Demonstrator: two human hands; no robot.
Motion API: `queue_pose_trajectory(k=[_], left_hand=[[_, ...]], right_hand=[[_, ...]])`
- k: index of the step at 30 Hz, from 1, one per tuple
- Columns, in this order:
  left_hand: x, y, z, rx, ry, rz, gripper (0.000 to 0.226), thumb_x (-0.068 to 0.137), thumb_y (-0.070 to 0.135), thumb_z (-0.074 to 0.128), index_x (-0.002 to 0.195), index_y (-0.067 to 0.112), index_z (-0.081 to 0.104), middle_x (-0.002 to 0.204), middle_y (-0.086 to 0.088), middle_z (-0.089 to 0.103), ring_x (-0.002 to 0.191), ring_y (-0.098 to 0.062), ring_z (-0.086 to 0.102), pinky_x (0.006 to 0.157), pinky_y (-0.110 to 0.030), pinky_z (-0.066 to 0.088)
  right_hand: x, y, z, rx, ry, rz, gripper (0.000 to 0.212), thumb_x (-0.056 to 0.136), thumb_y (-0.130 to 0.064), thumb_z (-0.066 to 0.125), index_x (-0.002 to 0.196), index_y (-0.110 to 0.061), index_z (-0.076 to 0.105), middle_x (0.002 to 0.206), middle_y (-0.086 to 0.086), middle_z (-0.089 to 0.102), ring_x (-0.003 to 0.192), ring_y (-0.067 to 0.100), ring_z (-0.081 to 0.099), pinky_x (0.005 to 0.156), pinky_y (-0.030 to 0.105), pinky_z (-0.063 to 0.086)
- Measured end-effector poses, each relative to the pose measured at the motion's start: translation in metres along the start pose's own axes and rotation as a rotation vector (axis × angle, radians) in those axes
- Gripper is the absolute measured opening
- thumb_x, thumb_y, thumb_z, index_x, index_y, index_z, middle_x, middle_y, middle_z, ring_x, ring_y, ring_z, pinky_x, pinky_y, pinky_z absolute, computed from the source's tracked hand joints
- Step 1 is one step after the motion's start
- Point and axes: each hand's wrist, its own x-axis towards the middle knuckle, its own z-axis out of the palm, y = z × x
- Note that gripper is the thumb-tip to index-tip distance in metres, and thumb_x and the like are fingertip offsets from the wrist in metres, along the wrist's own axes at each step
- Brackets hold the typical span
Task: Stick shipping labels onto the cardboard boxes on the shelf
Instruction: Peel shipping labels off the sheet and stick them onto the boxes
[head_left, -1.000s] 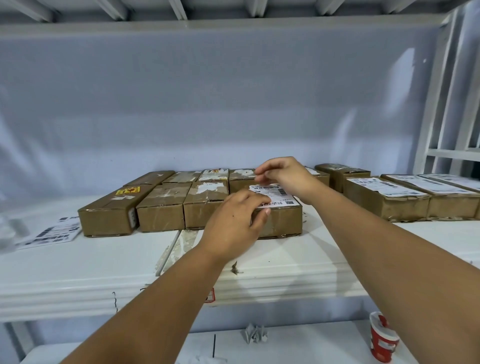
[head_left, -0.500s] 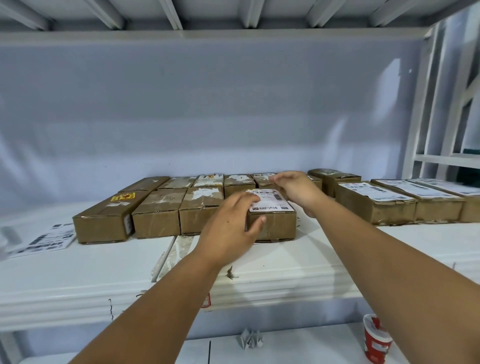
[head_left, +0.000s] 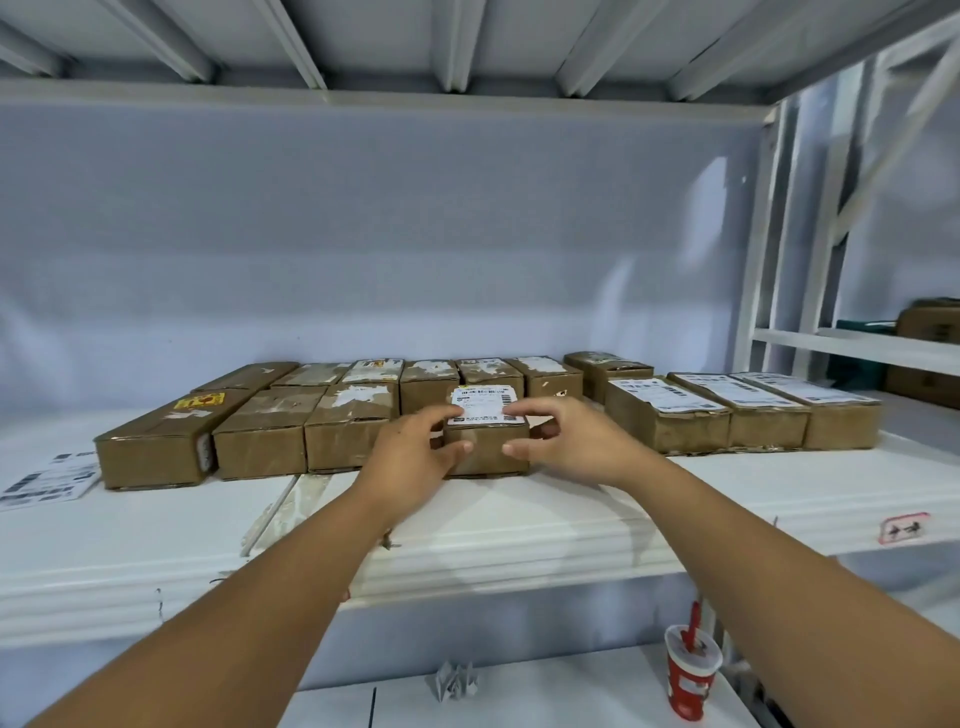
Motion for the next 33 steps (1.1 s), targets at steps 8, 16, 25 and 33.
queue_pose_trajectory(k=[8, 16, 25, 33], left_hand=[[0.025, 0.049, 0.058, -0.075, -0.015, -0.004, 0.041, 0.090, 0.018, 0.061, 0.131, 0.018, 0.054, 0.127, -0.005, 0.058, 0.111, -0.015, 0.053, 0.078, -0.004, 0.026], [0.034, 0.075, 0.098, 0.008, -0.070, 0.103, 0.044, 0.095, 0.018, 0.050, 0.138, 0.017, 0.043, 0.130, -0.012, 0.052, 0.119, -0.022, 0.048, 0.096, -0.023, 0.035], [0.028, 0.075, 0.104, 0.063, -0.136, 0.109, 0.054, 0.094, 0.013, 0.045, 0.145, 0.018, 0.028, 0.135, -0.013, 0.044, 0.124, -0.025, 0.042, 0.099, -0.029, 0.035], [0.027, 0.076, 0.103, 0.067, -0.138, 0.120, 0.057, 0.092, 0.012, 0.045, 0.145, 0.019, 0.026, 0.136, -0.013, 0.043, 0.123, -0.025, 0.043, 0.097, -0.029, 0.036]], right_hand=[[-0.017, 0.052, -0.027, -0.589, 0.329, -0.152, 0.035, 0.091, -0.025, 0.056, 0.126, -0.023, 0.060, 0.127, -0.004, 0.061, 0.130, 0.018, 0.041, 0.108, 0.033, 0.022], [-0.019, 0.089, -0.047, -0.492, 0.626, 0.139, 0.035, 0.095, -0.027, 0.045, 0.128, -0.017, 0.052, 0.116, 0.008, 0.066, 0.120, 0.026, 0.051, 0.109, 0.040, 0.024], [-0.016, 0.093, -0.048, -0.535, 0.583, 0.180, 0.031, 0.097, -0.031, 0.039, 0.101, -0.020, 0.067, 0.099, 0.005, 0.070, 0.103, 0.023, 0.058, 0.111, 0.038, 0.021], [-0.021, 0.087, -0.047, -0.571, 0.495, 0.198, 0.040, 0.097, -0.048, 0.035, 0.122, -0.028, 0.059, 0.127, 0.002, 0.059, 0.126, 0.022, 0.045, 0.114, 0.039, 0.015]])
